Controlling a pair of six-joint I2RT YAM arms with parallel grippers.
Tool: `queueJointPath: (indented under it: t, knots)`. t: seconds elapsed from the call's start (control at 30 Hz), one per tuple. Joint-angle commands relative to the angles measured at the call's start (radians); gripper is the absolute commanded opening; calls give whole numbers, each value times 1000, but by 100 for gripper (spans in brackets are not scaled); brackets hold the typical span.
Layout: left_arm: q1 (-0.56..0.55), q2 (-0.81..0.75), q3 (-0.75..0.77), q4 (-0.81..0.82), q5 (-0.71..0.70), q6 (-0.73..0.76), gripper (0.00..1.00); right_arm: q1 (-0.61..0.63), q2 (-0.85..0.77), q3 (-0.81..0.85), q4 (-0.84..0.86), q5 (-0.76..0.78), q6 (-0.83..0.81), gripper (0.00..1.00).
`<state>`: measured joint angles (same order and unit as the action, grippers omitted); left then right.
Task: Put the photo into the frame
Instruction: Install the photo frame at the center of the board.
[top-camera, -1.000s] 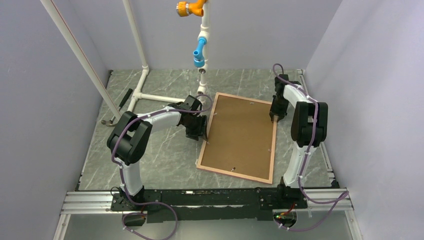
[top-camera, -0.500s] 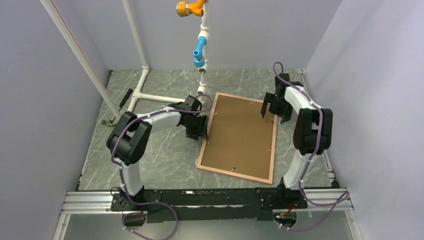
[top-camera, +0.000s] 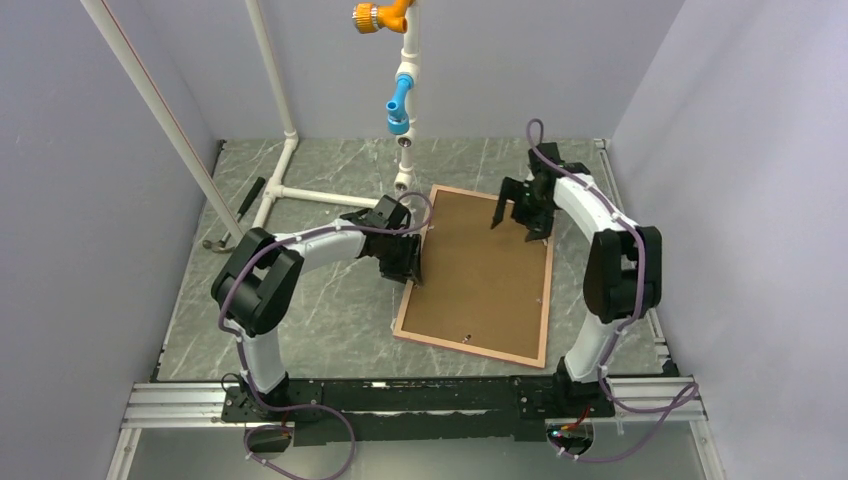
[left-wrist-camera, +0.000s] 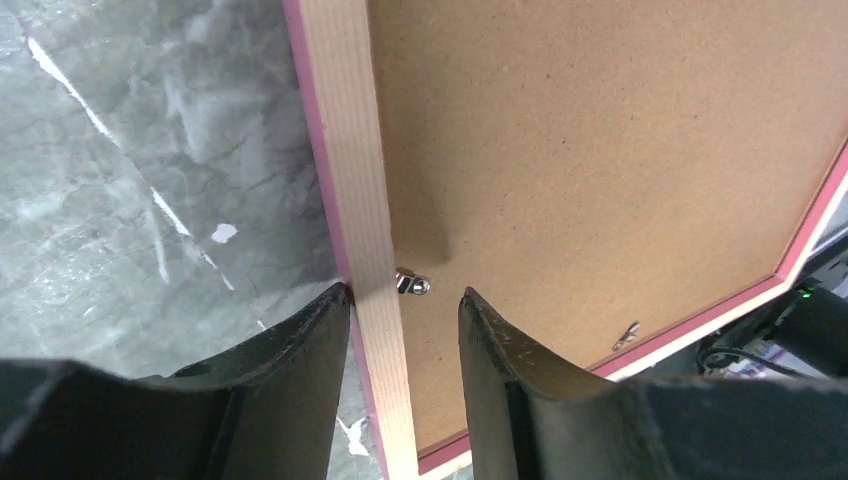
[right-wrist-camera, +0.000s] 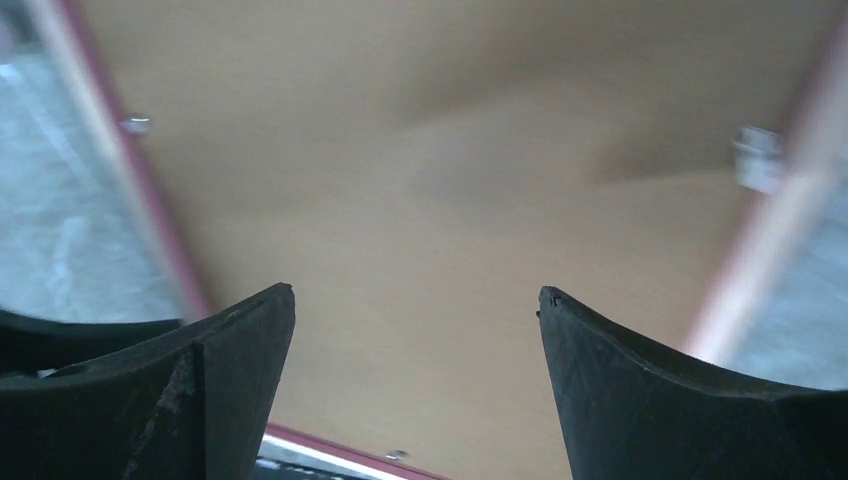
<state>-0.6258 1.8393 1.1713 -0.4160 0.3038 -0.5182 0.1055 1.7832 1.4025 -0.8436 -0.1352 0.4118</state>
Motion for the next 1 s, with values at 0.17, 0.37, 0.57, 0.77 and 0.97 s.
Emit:
queueJointPath:
  t: [0.17, 0.37, 0.57, 0.77, 0.97]
  knots:
    - [-33, -22, -65, 101, 53, -63, 44, 163, 267, 199, 275, -360, 238, 70]
    - [-8, -62, -98, 128, 65, -59, 42, 236, 383, 224, 439, -469, 401, 58]
    - [20, -42, -120, 146, 87, -63, 37, 281, 405, 150, 591, -463, 537, 47]
    - [23, -25, -105, 129, 68, -52, 32, 297, 378, 100, 572, -343, 561, 47]
    - [24, -4, -83, 108, 58, -47, 31, 303, 347, 79, 569, -287, 571, 47]
